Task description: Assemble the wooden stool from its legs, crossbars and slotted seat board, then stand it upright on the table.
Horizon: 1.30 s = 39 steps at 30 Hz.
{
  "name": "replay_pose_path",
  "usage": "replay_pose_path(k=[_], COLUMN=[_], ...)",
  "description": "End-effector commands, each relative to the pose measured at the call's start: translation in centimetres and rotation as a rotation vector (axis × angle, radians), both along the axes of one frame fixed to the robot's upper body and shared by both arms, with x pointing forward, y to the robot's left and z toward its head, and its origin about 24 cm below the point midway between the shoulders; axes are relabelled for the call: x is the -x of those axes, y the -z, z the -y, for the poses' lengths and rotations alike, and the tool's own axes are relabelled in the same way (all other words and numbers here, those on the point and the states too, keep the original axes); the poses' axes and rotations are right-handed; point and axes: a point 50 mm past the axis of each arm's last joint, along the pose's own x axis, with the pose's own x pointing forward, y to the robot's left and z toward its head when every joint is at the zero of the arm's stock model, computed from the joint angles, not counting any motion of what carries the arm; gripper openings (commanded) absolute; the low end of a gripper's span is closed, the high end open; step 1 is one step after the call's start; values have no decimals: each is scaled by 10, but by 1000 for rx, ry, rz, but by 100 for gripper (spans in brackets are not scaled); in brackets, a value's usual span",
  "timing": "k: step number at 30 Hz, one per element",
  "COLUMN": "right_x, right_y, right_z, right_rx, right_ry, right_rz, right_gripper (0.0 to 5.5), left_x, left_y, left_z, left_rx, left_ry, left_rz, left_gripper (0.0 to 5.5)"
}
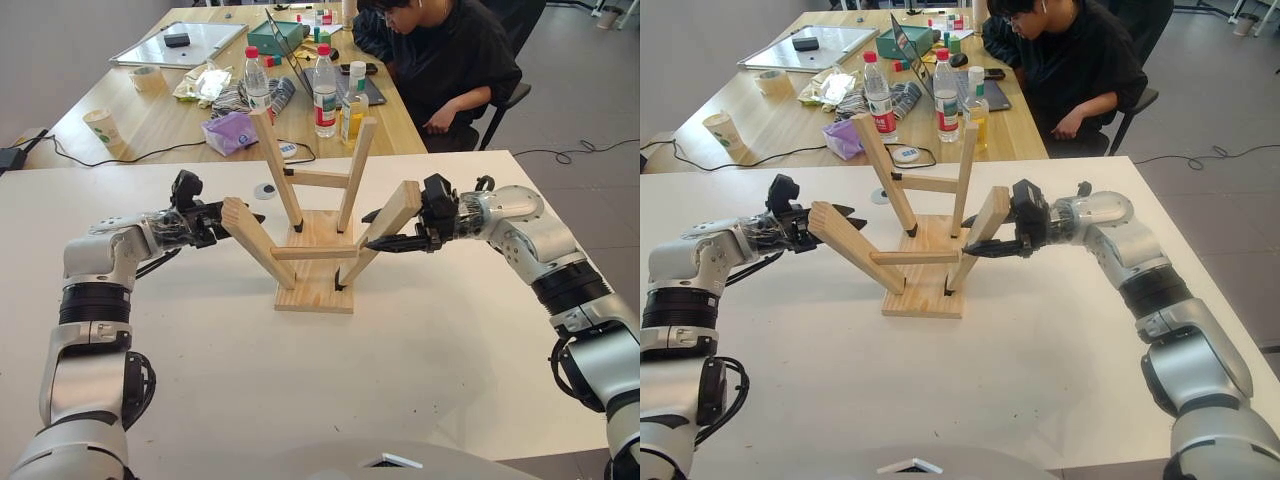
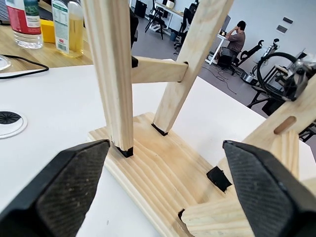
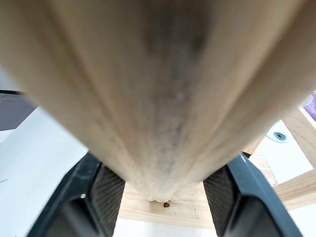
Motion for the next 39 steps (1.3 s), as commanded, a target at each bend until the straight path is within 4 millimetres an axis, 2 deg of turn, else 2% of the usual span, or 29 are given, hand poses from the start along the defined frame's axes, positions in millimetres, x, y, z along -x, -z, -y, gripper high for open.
replay_pose_path(k=[1,8,11,15,19,24,30,33,39], right_x=[52,57,60,60,59,60,67,65,63], right_y=[136,134,135,134,134,134,126,125,134], right_z=[27,23,19,15,13,13,27,28,20], right_rx=[574,582,573,567,567,600,689,717,719], right_ry=[77,42,36,35,37,-8,-98,-110,-97], right_rz=[-308,-276,-272,-266,-261,-288,-429,-433,-469], right_gripper=[205,205,205,205,205,205,205,205,205], left_x=[-14,-2,4,17,23,31,38,41,42], left_y=[-39,-55,-61,-60,-54,-46,-39,-35,-31], left_z=[-10,-34,-38,-42,-43,-29,-9,-6,-5], left_rx=[67,65,71,50,-8,-4,33,48,56], left_ry=[-42,38,114,242,279,352,404,393,374], left_rz=[137,151,150,108,70,46,44,40,37], left_gripper=[424,424,424,424,424,424,424,424,424])
